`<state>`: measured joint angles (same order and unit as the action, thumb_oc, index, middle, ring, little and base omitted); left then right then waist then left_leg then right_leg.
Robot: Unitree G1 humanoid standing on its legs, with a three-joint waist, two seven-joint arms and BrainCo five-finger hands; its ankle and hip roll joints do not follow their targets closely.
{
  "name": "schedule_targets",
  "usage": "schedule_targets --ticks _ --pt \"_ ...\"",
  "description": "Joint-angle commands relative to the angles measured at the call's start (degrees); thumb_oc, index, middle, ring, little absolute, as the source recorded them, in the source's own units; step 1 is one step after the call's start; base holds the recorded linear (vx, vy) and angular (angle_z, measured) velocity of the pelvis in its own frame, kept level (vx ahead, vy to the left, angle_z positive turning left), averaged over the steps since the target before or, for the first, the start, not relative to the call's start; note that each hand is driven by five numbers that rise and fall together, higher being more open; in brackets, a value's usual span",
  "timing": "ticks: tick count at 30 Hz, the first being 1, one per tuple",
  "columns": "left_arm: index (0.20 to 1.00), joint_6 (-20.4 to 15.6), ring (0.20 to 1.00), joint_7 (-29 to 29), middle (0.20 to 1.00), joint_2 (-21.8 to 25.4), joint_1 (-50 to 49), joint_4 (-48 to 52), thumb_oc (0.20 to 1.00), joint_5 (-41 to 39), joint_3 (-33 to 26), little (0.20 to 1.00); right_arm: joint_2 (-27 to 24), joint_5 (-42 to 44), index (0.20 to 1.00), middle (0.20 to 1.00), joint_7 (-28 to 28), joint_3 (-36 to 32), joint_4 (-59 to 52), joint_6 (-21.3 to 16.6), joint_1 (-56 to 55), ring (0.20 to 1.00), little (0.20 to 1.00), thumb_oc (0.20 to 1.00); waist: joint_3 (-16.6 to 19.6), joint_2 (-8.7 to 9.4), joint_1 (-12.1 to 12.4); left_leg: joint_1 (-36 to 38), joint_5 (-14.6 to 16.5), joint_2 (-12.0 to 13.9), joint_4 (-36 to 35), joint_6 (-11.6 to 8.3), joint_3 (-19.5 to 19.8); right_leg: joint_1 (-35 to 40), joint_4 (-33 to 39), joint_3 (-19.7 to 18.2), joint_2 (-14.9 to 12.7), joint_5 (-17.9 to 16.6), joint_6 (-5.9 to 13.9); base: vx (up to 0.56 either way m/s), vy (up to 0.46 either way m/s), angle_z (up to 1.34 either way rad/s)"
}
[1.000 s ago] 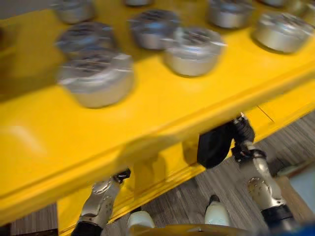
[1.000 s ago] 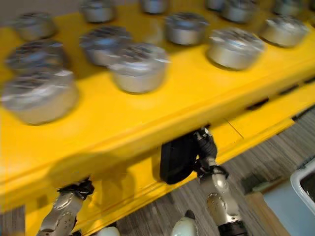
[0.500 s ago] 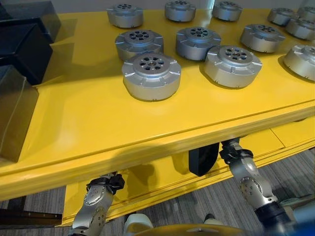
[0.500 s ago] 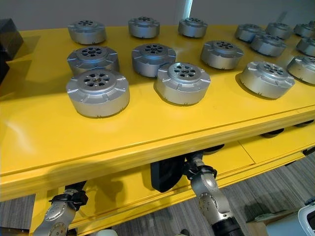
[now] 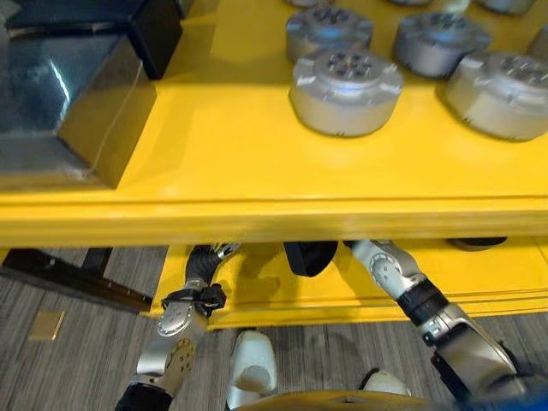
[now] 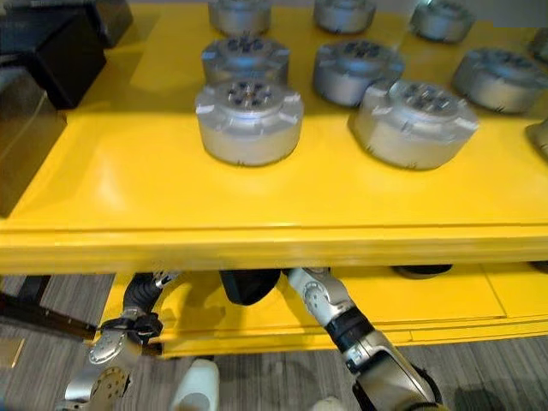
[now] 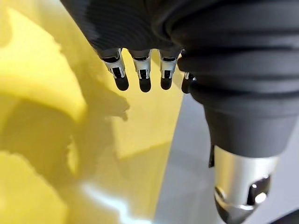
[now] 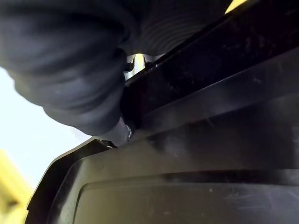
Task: Move parts from the plastic box to the shelf.
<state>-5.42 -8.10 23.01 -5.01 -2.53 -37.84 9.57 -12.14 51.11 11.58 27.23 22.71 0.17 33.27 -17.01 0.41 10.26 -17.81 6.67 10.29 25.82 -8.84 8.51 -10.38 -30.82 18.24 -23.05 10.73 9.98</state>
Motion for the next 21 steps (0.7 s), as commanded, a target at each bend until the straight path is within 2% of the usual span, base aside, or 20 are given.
schedule_targets --ticks 1,11,21 --pt "1.000 -3.3 1.000 -1.0 1.000 2.9 -0.4 5.1 1.000 -2.2 0.0 1.000 1.9 1.3 0.200 0.200 2.3 -5.4 -0.4 -4.5 6.0 0.200 0.200 0.200 -0.2 0.66 0.3 1.2 3.9 -0.3 4.0 2.70 -1.1 0.6 -6.5 -3.3 0.9 1.9 -1.90 -0.07 0.030 -0.01" --pt "1.000 -3.8 1.000 -2.3 1.000 2.9 0.9 5.5 1.000 -3.2 2.8 1.000 0.0 -2.7 0.200 0.200 6.8 -8.2 6.1 -5.4 13.9 0.200 0.200 0.200 -3.1 -0.71 -0.2 -8.6 10.6 -1.9 19.6 4.72 -0.2 -9.6 -19.1 -8.0 -0.2 8.6 -4.23 -0.11 0.044 -0.04" --pt "1.000 -4.8 1.000 -3.4 1.000 3.4 1.6 6.2 1.000 -3.9 4.9 1.000 -5.1 -8.2 0.200 0.200 9.9 -9.1 13.9 -5.7 24.4 0.200 0.200 0.200 -4.3 -1.42 -1.0 -14.5 14.5 -3.0 28.5 5.26 -0.6 -15.7 -25.3 -11.0 0.4 11.9 -5.63 -0.05 0.021 -0.04"
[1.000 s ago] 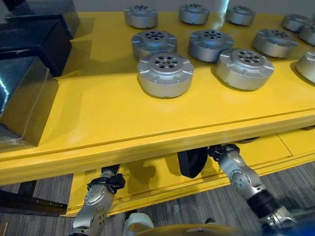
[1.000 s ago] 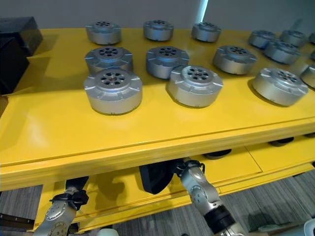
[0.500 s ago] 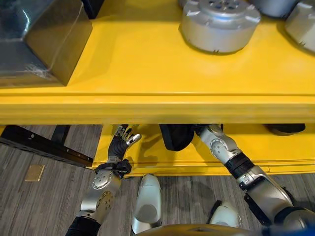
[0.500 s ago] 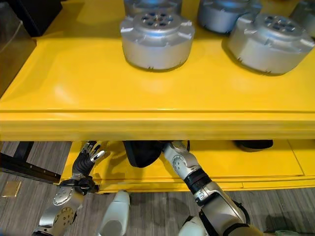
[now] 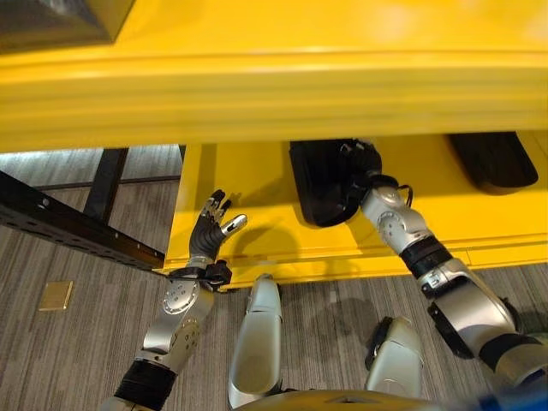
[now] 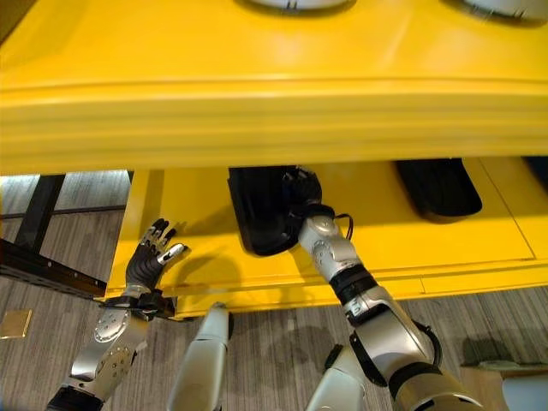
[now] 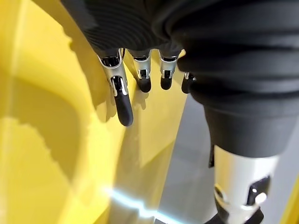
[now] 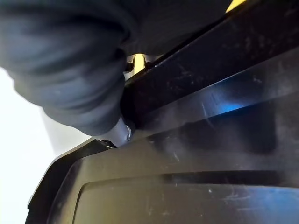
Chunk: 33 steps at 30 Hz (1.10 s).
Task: Move parts from the plastic box to the shelf.
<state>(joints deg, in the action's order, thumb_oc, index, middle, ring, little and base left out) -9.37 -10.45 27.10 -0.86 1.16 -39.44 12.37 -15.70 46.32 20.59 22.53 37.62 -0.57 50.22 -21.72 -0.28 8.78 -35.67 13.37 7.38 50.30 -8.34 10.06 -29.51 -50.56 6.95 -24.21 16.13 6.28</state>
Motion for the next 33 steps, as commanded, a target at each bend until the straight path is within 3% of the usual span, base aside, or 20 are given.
schedule_targets --ticks 1,2,13,24,33 --pt "1.000 -1.0 1.000 -1.0 1.000 -0.5 -2.5 2.5 1.000 -2.3 2.4 1.000 -2.5 -4.6 0.200 0.200 1.1 -4.4 0.3 -4.9 8.8 0.200 0.200 0.200 0.1 -0.91 0.4 2.5 8.1 -0.2 4.8 4.79 -2.1 2.7 -6.2 0.2 1.5 6.8 -2.07 0.02 0.005 0.06" --pt "1.000 -1.1 1.000 -1.0 1.000 -0.4 -2.6 2.7 1.000 -2.4 2.6 1.000 -3.2 -5.5 0.200 0.200 1.5 -4.4 1.0 -4.9 9.6 0.200 0.200 0.200 0.0 -1.03 0.4 2.7 9.7 0.0 5.8 4.66 -2.2 2.8 -6.9 -0.2 1.7 8.1 -1.84 0.03 -0.001 -0.26" --pt "1.000 -2.6 1.000 -1.3 1.000 1.2 -0.3 3.1 1.000 -2.8 4.5 1.000 -9.4 -11.8 0.200 0.200 3.1 -3.2 15.5 -3.9 18.6 0.200 0.200 0.200 -0.9 -2.03 -0.2 -3.9 11.0 -1.0 11.0 5.02 -2.0 -3.6 -11.7 -1.5 2.3 9.7 -2.50 -0.02 0.001 -0.06" --pt "1.000 -3.7 1.000 -0.6 1.000 2.4 1.8 2.7 1.000 -3.2 6.0 1.000 -11.9 -16.9 0.200 0.200 1.6 0.4 28.9 -2.4 24.7 0.200 0.200 0.200 -0.9 -2.29 0.4 -3.8 9.6 -1.0 7.6 5.08 -1.4 -3.2 -9.3 -0.2 2.3 8.8 -2.01 0.01 -0.006 0.01" --pt "1.000 -4.4 1.000 -0.2 1.000 2.3 2.9 2.7 1.000 -3.5 6.1 1.000 -14.1 -21.3 0.200 0.200 0.4 2.7 33.3 -1.3 26.2 0.200 0.200 0.200 -1.4 -2.40 1.1 -3.7 8.9 -1.5 6.0 5.22 -1.0 -2.2 -7.8 0.7 1.8 8.3 -1.68 0.03 -0.019 0.06"
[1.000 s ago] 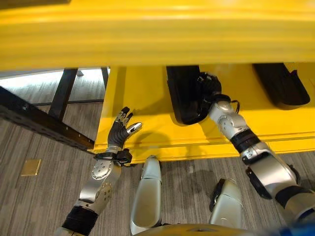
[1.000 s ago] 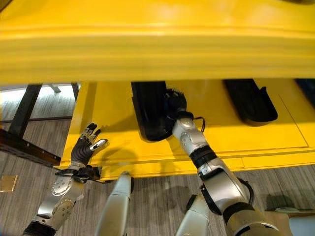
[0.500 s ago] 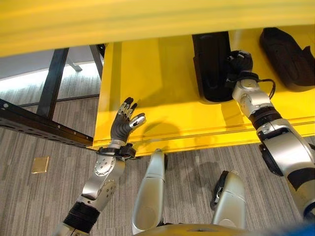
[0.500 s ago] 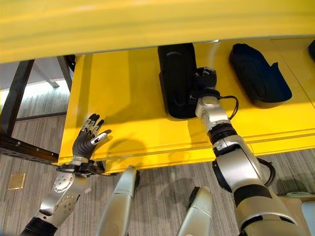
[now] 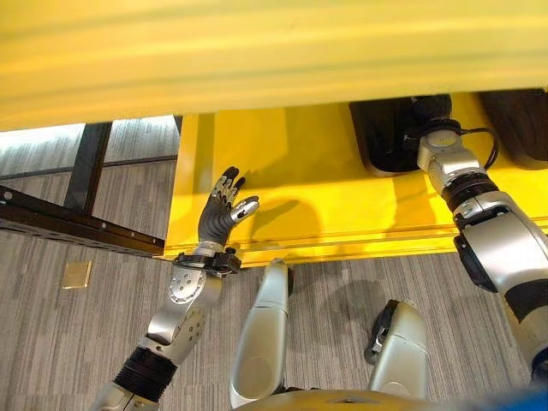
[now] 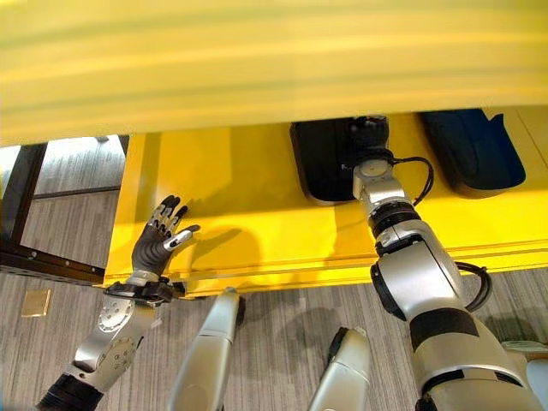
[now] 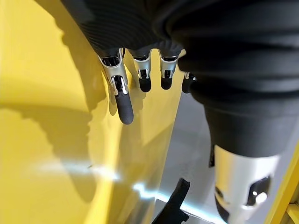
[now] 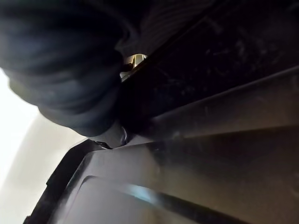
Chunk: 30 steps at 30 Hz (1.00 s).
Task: Move parts from the plastic box to the shelf.
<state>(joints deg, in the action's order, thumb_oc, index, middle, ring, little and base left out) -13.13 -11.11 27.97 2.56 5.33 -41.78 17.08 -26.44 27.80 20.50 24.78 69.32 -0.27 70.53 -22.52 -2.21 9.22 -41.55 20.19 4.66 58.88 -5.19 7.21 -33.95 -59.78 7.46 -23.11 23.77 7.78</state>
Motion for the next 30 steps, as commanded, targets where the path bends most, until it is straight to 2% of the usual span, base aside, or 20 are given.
schedule_targets --ticks 1,28,29,30 --pt "1.000 -0.7 1.000 0.4 1.000 1.4 -0.4 -1.4 1.000 -1.0 1.4 1.000 -3.8 -3.1 0.200 0.200 0.3 0.5 2.6 -1.4 5.8 0.200 0.200 0.200 -0.8 -0.47 0.7 2.1 2.2 1.2 -2.7 2.10 1.8 2.4 1.4 0.4 0.6 0.7 -3.16 0.02 -0.019 0.04" --pt "1.000 -0.9 1.000 -1.0 1.000 0.1 1.5 -2.7 1.000 -0.9 1.3 1.000 -3.1 -4.6 0.200 0.200 0.7 -1.6 10.7 0.2 5.5 0.200 0.200 0.200 -2.0 -0.96 0.5 1.6 2.3 1.2 -2.1 2.16 1.9 2.2 0.3 0.4 0.5 1.1 -3.12 0.00 -0.002 0.01" --pt "1.000 -0.9 1.000 -1.1 1.000 0.2 1.5 -2.7 1.000 -0.8 1.4 1.000 -3.0 -4.1 1.000 1.000 1.0 -2.1 10.9 0.2 5.5 1.000 1.000 1.000 -2.1 -1.02 0.5 1.6 2.4 1.2 -2.1 2.13 2.0 2.3 0.3 0.5 0.5 1.2 -3.13 0.00 0.000 0.00" --pt "1.000 -0.9 1.000 -1.1 1.000 0.2 1.6 -2.6 1.000 -0.8 1.4 1.000 -3.0 -3.5 1.000 1.000 1.2 -2.6 11.0 0.1 5.5 1.000 1.000 1.000 -2.1 -1.06 0.5 1.7 2.4 1.2 -2.1 2.10 2.0 2.3 0.3 0.5 0.5 1.3 -3.12 0.00 0.000 0.00"
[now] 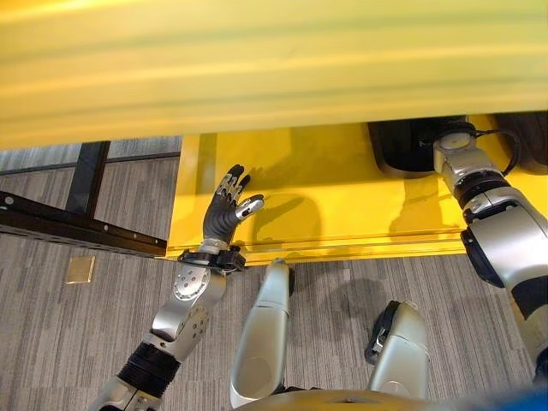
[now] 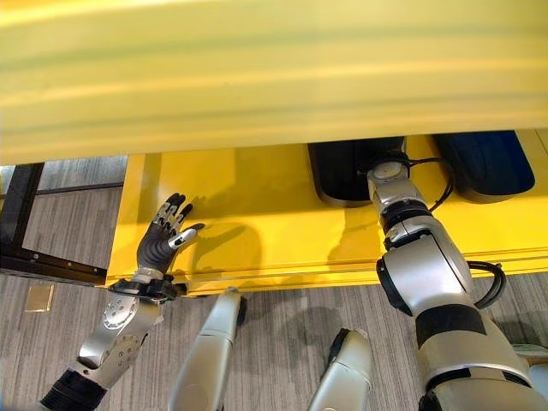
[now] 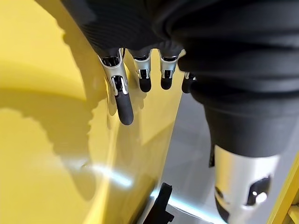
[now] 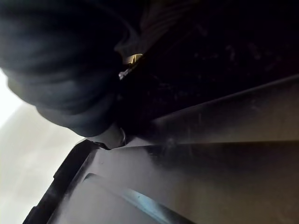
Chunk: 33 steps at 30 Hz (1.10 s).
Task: Move parts from the plastic box to the shelf.
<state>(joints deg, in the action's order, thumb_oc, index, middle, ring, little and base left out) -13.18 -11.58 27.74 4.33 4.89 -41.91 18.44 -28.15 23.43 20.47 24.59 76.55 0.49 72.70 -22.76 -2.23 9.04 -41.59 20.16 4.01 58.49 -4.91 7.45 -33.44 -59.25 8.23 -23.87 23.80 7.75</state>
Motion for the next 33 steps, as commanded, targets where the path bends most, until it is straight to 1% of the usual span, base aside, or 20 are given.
schedule_targets --ticks 1,6,14,17,27,28,33 --pt "1.000 -0.9 1.000 -0.7 1.000 0.5 -0.1 -2.1 1.000 -0.8 0.1 1.000 -1.5 0.9 1.000 1.000 1.5 -2.6 3.8 -0.6 3.3 1.000 1.000 1.000 -1.9 -1.07 0.8 1.6 2.4 1.8 -1.6 1.81 1.8 1.7 -0.4 -0.3 1.2 1.3 -3.08 0.00 0.000 0.00" --pt "1.000 -1.3 1.000 -0.6 1.000 0.8 0.4 -2.5 1.000 -1.1 0.2 1.000 -0.9 -0.1 1.000 1.000 1.2 0.1 0.6 -1.3 4.7 1.000 1.000 1.000 -2.1 -0.69 0.5 2.0 2.1 2.1 -2.0 1.67 1.9 1.9 0.0 -0.3 1.4 1.2 -3.14 0.00 -0.013 0.00" --pt "1.000 -1.6 1.000 -0.6 1.000 1.3 0.5 -2.8 1.000 -1.7 -0.4 1.000 -0.4 0.2 1.000 1.000 1.4 2.4 -2.9 -2.8 7.0 1.000 1.000 1.000 -1.7 0.21 -0.2 2.2 1.8 2.6 -2.5 1.36 1.7 2.0 0.6 -0.1 1.7 1.0 -3.19 0.00 -0.002 0.00" --pt "1.000 -1.7 1.000 -0.5 1.000 1.5 0.2 -3.1 1.000 -2.1 -1.0 1.000 -0.6 -0.6 1.000 1.000 1.2 4.4 -5.9 -3.3 8.3 1.000 1.000 1.000 -1.6 0.90 -0.6 2.5 1.9 2.9 -2.6 1.15 1.7 2.1 0.7 -0.3 1.8 0.9 -3.20 0.00 -0.014 -0.05" --pt "1.000 -1.8 1.000 -0.4 1.000 1.9 -0.8 -2.8 1.000 -2.4 -2.1 1.000 -0.7 -2.9 1.000 1.000 1.4 7.5 -12.7 -3.9 9.3 1.000 1.000 1.000 -1.3 1.89 -1.6 2.7 2.1 3.4 -2.4 0.91 1.4 1.8 0.6 -0.6 2.1 0.8 -3.29 -0.01 -0.001 -0.02" --pt "1.000 -1.8 1.000 -0.5 1.000 2.0 -0.8 -2.8 1.000 -2.4 -2.4 1.000 -0.9 -3.0 1.000 1.000 1.5 7.6 -14.0 -4.1 9.6 1.000 1.000 1.000 -1.3 2.03 -2.0 1.9 0.8 3.3 -2.5 1.06 1.4 1.1 0.8 -0.6 2.0 -0.3 -3.68 -0.07 0.004 -0.06" --pt "1.000 -2.1 1.000 -0.6 1.000 2.0 -0.9 -2.6 1.000 -2.6 -3.1 1.000 -1.7 -3.6 1.000 1.000 2.0 7.7 -18.0 -4.7 9.4 1.000 1.000 1.000 -1.0 2.37 -2.4 2.1 0.9 3.3 -2.6 0.96 1.2 1.0 0.8 -0.8 1.9 -0.3 -3.61 -0.01 0.003 -0.05"
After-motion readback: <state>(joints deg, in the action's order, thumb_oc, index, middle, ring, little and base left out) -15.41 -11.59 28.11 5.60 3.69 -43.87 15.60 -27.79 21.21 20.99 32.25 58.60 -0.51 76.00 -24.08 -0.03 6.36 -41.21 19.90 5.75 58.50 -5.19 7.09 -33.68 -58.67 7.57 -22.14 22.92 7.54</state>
